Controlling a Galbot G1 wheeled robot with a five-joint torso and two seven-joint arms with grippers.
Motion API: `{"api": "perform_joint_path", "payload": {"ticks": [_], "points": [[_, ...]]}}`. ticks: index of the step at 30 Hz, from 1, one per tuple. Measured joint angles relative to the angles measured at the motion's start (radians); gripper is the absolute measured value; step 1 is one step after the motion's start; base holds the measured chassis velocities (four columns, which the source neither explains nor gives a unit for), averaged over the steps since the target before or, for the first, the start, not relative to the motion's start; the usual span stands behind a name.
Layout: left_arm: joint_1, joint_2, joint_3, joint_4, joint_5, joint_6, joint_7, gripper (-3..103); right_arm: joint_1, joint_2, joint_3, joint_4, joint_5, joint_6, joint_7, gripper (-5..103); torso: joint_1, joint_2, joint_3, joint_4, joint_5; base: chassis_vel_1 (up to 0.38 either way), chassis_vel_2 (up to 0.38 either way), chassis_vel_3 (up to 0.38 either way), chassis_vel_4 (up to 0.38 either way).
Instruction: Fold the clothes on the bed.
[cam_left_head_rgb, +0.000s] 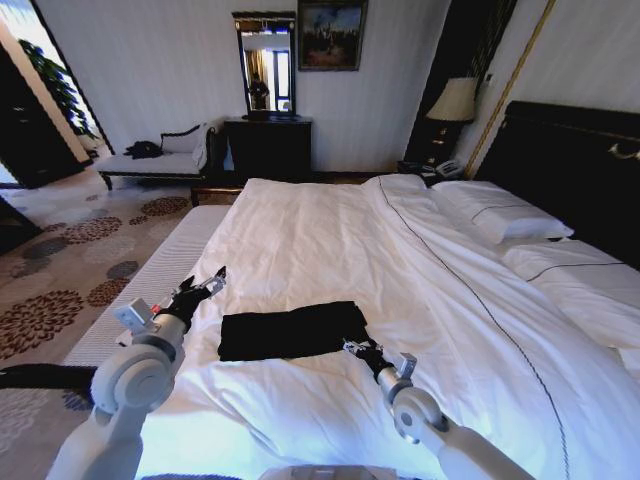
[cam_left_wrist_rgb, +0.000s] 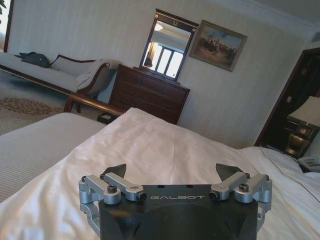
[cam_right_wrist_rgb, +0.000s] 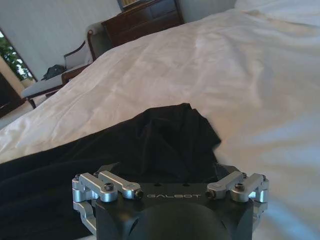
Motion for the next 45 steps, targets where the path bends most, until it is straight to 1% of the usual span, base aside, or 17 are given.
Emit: {"api": "perform_joint_path", "payload": {"ticks": [1,4,8,10,13,14,16,18,22,25,27,28,31,36,40,44,45], "points": [[0.002,0.000,-0.002,-0.001,0.000,0.000,0.000,100,0.002,-0.007,-0.001,-0.005,-0.008,0.003,-0.013,103,0.000,0.000,0.000,0.0000,0.0000,0.000,0.000,0.000,0.000],[0.005,0.002,-0.003,-0.002,0.000,0.000,0.000,100,0.005,-0.018,-0.003,-0.019,-0.029,0.009,-0.035,100,0.000,0.000,0.000,0.0001,0.0000,0.000,0.000,0.000,0.000],[-0.001,0.005,0.004,0.005,0.005,-0.001,0.000,100,0.008,-0.025,-0.007,-0.028,-0.041,0.011,-0.054,83,0.000,0.000,0.000,-0.0002,0.0000,0.000,0.000,0.000,0.000],[-0.002,0.005,0.007,0.008,0.007,-0.001,0.000,100,0.012,-0.025,-0.007,-0.030,-0.041,0.011,-0.059,83,0.000,0.000,0.000,-0.0001,0.0000,0.000,0.000,0.000,0.000],[-0.008,0.005,0.019,0.017,0.017,-0.001,0.000,100,0.025,-0.024,-0.007,-0.048,-0.041,0.016,-0.076,66,0.000,0.000,0.000,0.0001,0.0000,0.000,0.000,0.000,0.000],[-0.008,0.005,0.019,0.017,0.017,-0.001,0.000,100,0.025,-0.024,-0.007,-0.048,-0.041,0.016,-0.076,66,0.000,0.000,0.000,0.0001,0.0000,0.000,0.000,0.000,0.000],[-0.012,0.005,0.027,0.022,0.022,-0.002,0.001,100,0.029,-0.025,-0.003,-0.057,-0.041,0.022,-0.086,56,0.000,0.000,0.000,0.0000,-0.0001,0.000,0.000,0.000,0.000],[-0.014,0.005,0.030,0.026,0.025,-0.002,0.001,100,0.030,-0.026,-0.003,-0.059,-0.041,0.026,-0.092,56,0.000,0.000,0.000,0.0000,0.0000,0.000,0.000,0.000,0.000],[-0.019,0.004,0.039,0.036,0.040,-0.007,0.003,100,0.030,-0.028,-0.001,-0.060,-0.038,0.033,-0.100,33,0.000,0.000,0.000,0.0000,-0.0001,0.000,0.000,0.000,0.000],[-0.019,0.003,0.043,0.037,0.044,-0.008,0.003,100,0.030,-0.027,0.000,-0.060,-0.037,0.036,-0.103,28,0.000,0.000,0.000,0.0000,-0.0001,0.000,0.000,0.000,0.000],[-0.019,0.002,0.046,0.038,0.049,-0.010,0.004,100,0.029,-0.025,0.001,-0.060,-0.037,0.042,-0.109,18,0.000,0.000,0.000,0.0000,-0.0001,0.000,0.000,0.000,0.000],[-0.019,0.002,0.046,0.038,0.049,-0.010,0.004,100,0.029,-0.025,0.001,-0.060,-0.037,0.042,-0.109,18,0.000,0.000,0.000,0.0000,-0.0001,0.000,0.000,0.000,0.000],[-0.018,0.002,0.047,0.038,0.052,-0.013,0.004,100,0.030,-0.019,0.002,-0.067,-0.038,0.049,-0.117,3,0.000,0.000,0.000,0.0000,0.0000,0.000,0.000,0.000,0.000],[-0.015,0.004,0.046,0.041,0.055,-0.016,0.004,100,0.029,-0.011,0.002,-0.073,-0.038,0.056,-0.121,0,0.000,0.000,0.000,0.0000,-0.0001,0.000,0.000,0.000,0.000],[-0.016,0.010,0.040,0.046,0.056,-0.019,0.005,100,0.005,-0.014,0.006,-0.069,-0.046,0.098,-0.151,0,0.000,0.000,0.000,0.0001,0.0000,0.000,0.000,0.000,0.000],[-0.018,0.016,0.053,0.065,0.062,-0.021,0.005,100,-0.037,-0.029,0.009,-0.068,-0.056,0.162,-0.210,0,0.000,0.000,0.000,-0.0001,0.0000,0.000,0.000,0.000,0.000],[-0.018,0.016,0.053,0.065,0.062,-0.021,0.005,100,-0.037,-0.029,0.009,-0.068,-0.056,0.162,-0.210,0,0.000,0.000,0.000,-0.0001,0.0000,0.000,0.000,0.000,0.000]]}}
